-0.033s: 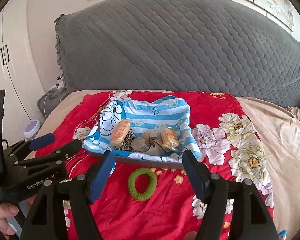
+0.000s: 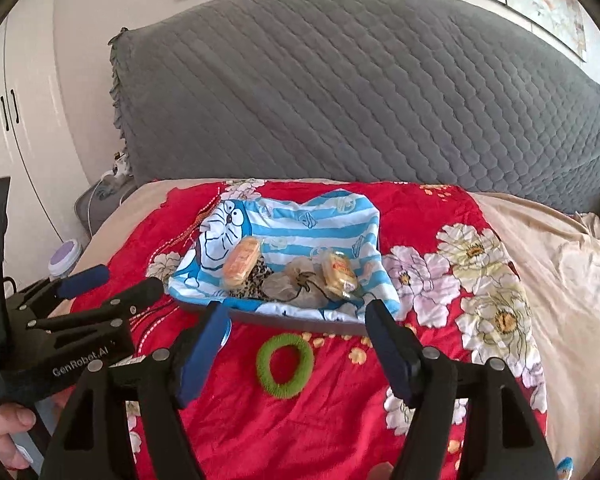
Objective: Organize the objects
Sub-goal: 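Withdraw both open grippers back from the tray, then move the left tool toward the red egg while the right tool approaches the green scrunchie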
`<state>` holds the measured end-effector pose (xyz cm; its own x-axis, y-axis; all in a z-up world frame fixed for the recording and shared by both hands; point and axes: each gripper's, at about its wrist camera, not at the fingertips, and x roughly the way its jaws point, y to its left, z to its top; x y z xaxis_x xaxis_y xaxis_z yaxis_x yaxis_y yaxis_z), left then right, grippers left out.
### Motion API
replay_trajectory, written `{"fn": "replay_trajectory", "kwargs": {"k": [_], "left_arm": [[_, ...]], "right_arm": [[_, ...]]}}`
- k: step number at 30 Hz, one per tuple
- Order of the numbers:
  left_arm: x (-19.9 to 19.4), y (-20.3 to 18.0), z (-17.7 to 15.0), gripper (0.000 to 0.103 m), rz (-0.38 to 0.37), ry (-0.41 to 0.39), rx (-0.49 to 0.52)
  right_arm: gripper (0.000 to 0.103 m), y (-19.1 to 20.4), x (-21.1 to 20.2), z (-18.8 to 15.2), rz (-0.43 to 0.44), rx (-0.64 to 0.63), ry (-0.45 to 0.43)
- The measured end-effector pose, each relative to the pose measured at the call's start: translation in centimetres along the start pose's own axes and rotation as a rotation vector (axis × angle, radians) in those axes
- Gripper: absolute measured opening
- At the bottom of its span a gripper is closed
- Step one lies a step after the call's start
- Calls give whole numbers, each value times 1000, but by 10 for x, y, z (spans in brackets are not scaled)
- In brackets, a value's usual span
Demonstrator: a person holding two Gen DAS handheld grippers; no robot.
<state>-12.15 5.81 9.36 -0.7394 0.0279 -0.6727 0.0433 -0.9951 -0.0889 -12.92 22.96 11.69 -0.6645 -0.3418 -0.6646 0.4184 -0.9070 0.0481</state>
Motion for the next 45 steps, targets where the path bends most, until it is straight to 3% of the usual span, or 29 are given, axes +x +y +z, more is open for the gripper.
{"fn": "replay_trajectory", "kwargs": {"k": [28, 45], "left_arm": [[-30, 15, -55, 80, 38, 64, 5], [15, 25, -81, 81, 31, 170, -7]], "right_arm": [[73, 29, -24, -43, -8, -56, 28], [73, 36, 17, -74, -20, -59, 130]]}}
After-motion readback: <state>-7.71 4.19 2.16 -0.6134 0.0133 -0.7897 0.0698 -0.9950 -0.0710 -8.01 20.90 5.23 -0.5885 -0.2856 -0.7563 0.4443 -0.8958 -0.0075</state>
